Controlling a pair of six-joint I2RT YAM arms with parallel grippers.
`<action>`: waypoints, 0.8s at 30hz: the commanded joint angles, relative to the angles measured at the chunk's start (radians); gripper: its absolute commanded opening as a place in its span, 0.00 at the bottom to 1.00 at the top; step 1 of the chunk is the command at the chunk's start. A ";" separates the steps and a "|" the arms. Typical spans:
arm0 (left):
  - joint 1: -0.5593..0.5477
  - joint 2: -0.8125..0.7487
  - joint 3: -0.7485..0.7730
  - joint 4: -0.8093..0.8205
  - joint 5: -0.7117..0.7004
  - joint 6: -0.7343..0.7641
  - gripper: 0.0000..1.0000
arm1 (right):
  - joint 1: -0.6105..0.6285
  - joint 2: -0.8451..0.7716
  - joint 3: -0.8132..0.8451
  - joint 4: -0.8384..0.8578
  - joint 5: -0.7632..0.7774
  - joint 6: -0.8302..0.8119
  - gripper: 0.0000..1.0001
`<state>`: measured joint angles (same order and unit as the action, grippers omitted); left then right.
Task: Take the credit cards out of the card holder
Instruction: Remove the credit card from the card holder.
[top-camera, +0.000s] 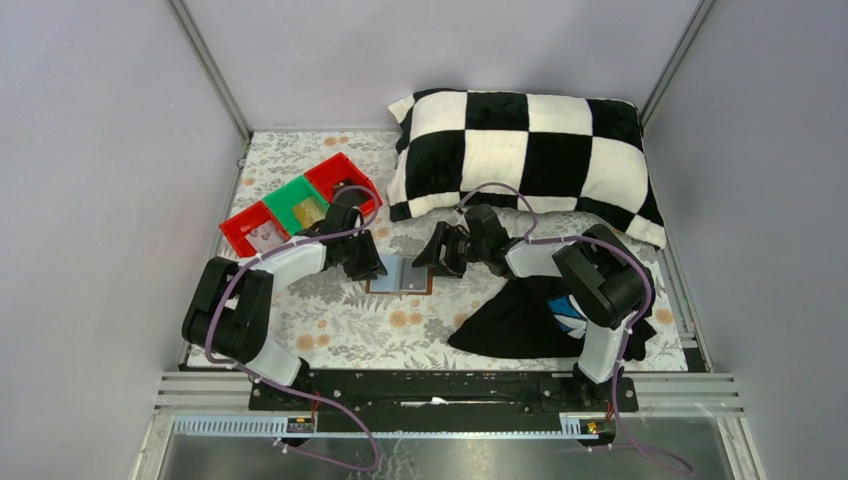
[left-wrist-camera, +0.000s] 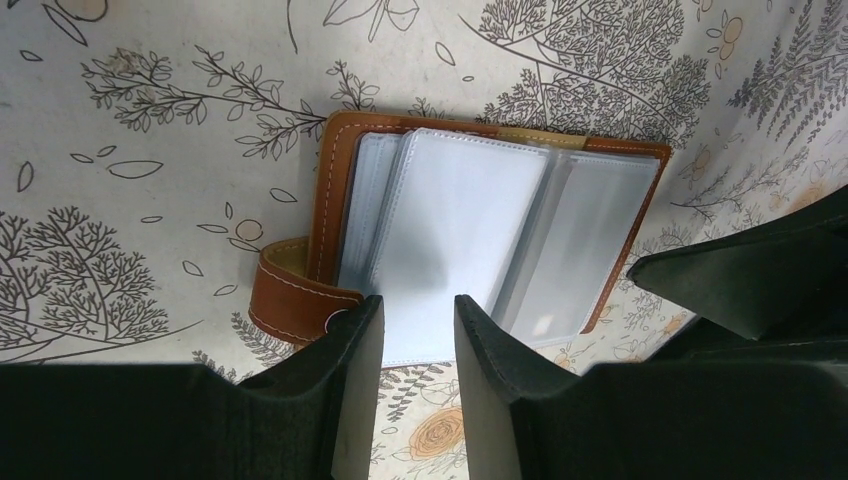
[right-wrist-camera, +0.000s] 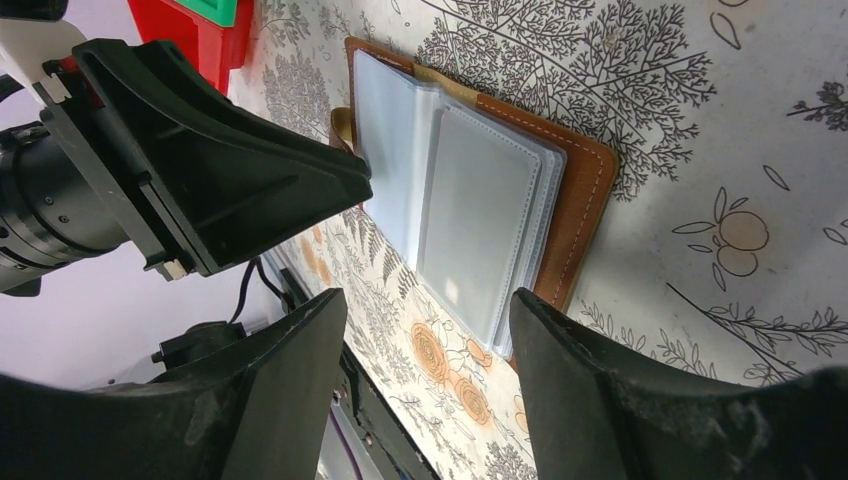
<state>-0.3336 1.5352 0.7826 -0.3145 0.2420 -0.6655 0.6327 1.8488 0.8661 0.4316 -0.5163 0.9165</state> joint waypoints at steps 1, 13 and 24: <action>0.002 0.025 -0.020 0.046 -0.018 -0.004 0.37 | 0.014 0.018 0.011 0.042 -0.014 0.006 0.68; 0.002 0.053 -0.015 0.046 -0.009 0.005 0.36 | 0.019 0.034 0.000 0.075 -0.022 0.018 0.68; 0.002 0.051 -0.013 0.042 -0.005 0.004 0.35 | 0.022 -0.005 -0.027 0.105 0.009 0.024 0.68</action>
<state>-0.3321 1.5547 0.7826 -0.2741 0.2653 -0.6743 0.6403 1.8793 0.8383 0.4942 -0.5152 0.9390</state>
